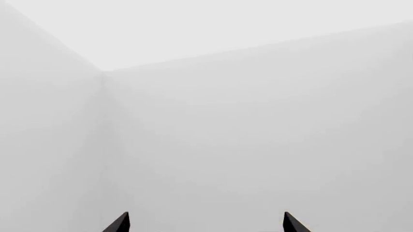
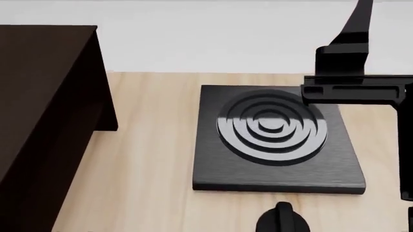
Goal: Put the frying pan under the cabinet shelf.
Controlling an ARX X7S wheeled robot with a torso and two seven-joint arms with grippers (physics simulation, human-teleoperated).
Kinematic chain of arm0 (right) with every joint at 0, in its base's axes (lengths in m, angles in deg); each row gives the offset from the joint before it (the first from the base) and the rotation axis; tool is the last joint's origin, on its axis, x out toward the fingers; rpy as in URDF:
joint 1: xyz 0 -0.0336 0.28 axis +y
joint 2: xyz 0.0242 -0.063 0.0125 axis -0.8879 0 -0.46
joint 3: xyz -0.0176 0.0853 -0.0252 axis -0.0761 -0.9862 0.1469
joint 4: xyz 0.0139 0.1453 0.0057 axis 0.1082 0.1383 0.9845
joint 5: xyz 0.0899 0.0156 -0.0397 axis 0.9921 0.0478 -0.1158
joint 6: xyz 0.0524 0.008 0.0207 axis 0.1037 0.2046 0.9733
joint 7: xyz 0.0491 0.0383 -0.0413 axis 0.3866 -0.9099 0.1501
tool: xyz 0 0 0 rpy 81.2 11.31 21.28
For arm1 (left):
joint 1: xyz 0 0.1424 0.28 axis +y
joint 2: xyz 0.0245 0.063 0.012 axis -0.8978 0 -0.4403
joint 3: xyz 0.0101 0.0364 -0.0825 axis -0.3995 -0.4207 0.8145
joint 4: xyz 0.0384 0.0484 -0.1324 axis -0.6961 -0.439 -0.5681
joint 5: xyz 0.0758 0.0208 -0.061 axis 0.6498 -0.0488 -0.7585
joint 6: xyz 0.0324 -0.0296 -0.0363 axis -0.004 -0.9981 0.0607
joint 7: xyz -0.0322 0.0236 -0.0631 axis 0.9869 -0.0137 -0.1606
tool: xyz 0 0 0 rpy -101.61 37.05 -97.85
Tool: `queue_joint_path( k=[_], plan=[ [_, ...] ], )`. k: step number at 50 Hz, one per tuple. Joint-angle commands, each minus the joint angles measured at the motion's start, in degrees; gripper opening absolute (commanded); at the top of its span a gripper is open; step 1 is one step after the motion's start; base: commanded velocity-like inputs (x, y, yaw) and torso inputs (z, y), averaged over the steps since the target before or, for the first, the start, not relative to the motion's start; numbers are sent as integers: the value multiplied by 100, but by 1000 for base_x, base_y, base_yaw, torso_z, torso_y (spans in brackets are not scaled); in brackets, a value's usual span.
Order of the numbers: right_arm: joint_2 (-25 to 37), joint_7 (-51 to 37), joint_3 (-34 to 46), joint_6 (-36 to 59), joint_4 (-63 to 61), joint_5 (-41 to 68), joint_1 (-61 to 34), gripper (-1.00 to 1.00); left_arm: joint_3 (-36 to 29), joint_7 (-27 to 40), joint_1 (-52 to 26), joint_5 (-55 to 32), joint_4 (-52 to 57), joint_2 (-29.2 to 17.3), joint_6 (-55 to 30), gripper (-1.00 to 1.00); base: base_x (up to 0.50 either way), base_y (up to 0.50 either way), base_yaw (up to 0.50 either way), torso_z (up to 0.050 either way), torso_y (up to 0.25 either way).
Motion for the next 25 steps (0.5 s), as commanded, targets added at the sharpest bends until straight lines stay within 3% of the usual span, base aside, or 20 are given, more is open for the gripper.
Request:
queue_joint_path(
  k=[1, 25],
  plan=[
    [-7, -49, -46, 23, 5, 103, -79, 100, -190, 107, -97, -16, 78, -245, 128, 100, 0, 0, 0, 0, -211],
    [17, -75, 22, -88, 63, 81, -97, 100, -424, 287, -248, -92, -6, -477, 441, 100, 0, 0, 0, 0, -237]
  ],
)
